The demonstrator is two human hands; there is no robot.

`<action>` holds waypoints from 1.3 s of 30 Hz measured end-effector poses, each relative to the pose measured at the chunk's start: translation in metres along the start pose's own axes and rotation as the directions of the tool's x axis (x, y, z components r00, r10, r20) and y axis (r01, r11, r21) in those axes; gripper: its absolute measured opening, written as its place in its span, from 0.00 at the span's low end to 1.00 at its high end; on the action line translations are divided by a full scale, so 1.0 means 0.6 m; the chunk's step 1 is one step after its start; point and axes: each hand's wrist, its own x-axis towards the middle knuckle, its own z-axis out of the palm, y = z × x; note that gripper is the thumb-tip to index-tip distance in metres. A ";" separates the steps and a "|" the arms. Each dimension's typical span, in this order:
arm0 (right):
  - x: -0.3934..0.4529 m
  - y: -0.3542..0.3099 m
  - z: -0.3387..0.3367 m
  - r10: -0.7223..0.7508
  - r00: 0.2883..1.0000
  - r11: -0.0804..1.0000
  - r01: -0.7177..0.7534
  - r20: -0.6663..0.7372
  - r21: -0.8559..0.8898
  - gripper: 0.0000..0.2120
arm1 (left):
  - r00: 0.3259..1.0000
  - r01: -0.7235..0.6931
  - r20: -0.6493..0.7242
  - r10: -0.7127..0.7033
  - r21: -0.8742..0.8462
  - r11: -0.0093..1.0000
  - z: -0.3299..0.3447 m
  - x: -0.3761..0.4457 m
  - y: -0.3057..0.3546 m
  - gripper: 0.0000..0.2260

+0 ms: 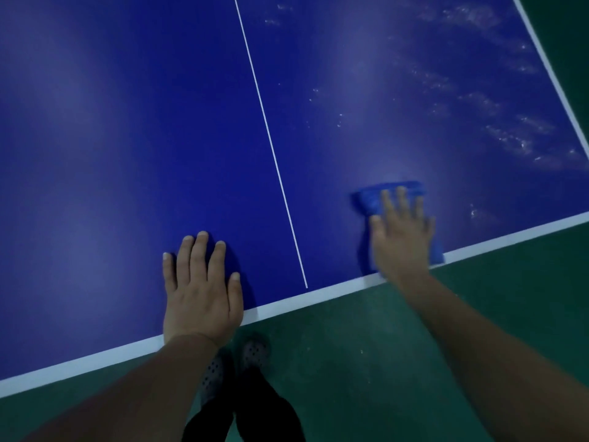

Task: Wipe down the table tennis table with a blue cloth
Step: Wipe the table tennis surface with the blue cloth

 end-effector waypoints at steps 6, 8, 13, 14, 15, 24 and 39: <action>0.022 -0.087 -0.009 0.116 0.993 0.991 -0.116 0.002 0.061 0.30 | 1.000 0.009 0.030 -0.009 0.014 1.000 -0.010 0.001 0.005 0.26; 0.007 -0.184 -0.003 -0.097 0.995 0.995 0.097 -0.018 0.005 0.29 | 0.999 0.013 0.035 -0.013 0.015 1.000 -0.012 0.003 0.006 0.26; 0.041 -0.412 0.006 -0.538 0.843 0.842 0.535 0.021 0.072 0.29 | 0.999 0.030 0.027 -0.031 0.018 0.999 -0.009 0.007 0.010 0.25; 0.062 -0.430 0.003 -0.616 0.787 0.787 0.614 0.028 0.066 0.28 | 0.999 0.038 0.017 -0.038 0.016 0.999 -0.010 0.007 0.011 0.25; 0.094 -0.433 0.001 -0.675 0.737 0.738 0.673 0.025 0.051 0.27 | 0.999 0.043 0.006 -0.043 0.019 0.999 -0.011 0.008 0.012 0.24; 0.474 -0.114 -0.082 0.049 0.999 0.991 -0.050 0.016 0.126 0.27 | 0.945 0.261 -0.175 -0.276 -0.107 0.959 -0.034 0.112 0.068 0.24; 0.477 -0.007 -0.084 -0.084 0.995 0.996 0.086 -0.048 0.039 0.26 | 0.933 0.335 -0.112 -0.342 -0.074 0.939 -0.022 0.165 0.079 0.27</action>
